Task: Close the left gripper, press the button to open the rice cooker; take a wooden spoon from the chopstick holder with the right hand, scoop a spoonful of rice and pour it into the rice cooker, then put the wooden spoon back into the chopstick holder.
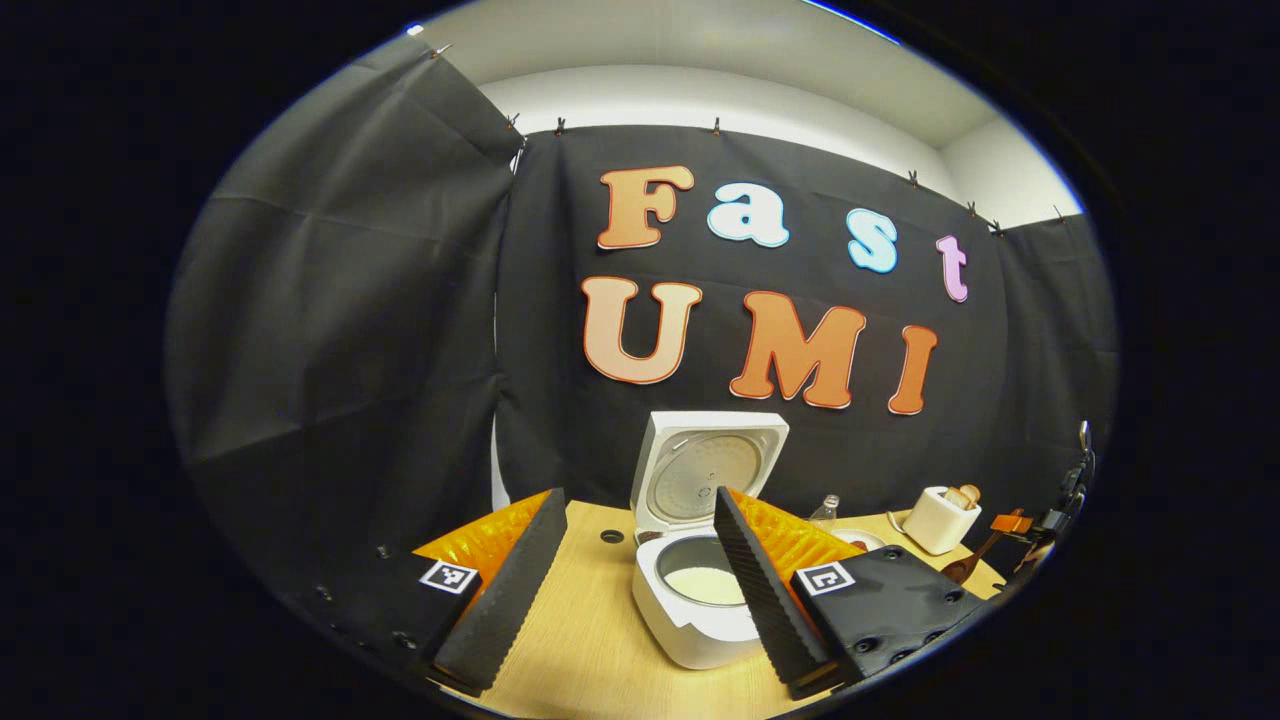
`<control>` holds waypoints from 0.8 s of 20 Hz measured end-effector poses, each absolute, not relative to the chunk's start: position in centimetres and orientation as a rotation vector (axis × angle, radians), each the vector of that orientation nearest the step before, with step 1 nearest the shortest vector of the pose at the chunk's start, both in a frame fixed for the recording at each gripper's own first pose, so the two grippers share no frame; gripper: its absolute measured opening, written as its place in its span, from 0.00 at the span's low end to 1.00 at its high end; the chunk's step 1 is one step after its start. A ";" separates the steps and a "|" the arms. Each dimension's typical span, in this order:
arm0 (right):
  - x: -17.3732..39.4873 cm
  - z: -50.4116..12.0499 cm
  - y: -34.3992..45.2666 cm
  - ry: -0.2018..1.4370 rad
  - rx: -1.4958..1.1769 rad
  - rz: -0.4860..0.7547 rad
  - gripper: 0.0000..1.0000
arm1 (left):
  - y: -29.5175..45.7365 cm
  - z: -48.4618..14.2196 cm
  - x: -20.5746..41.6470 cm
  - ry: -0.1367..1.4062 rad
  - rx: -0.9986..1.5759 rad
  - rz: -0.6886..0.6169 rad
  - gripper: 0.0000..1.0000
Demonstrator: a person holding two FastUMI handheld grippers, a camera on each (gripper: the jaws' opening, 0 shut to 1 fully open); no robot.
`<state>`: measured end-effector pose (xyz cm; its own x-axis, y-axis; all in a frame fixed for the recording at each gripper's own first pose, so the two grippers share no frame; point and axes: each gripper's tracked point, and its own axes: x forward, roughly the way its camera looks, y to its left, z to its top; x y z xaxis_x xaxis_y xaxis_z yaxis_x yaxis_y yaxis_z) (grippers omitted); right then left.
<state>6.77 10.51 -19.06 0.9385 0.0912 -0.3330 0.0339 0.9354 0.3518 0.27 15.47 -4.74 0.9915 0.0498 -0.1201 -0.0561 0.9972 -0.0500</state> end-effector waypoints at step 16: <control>7.3 -28.0 10.3 0.517 0.495 0.029 0.24 | 13.9 -4.6 -0.9 0.143 -0.045 0.080 1.00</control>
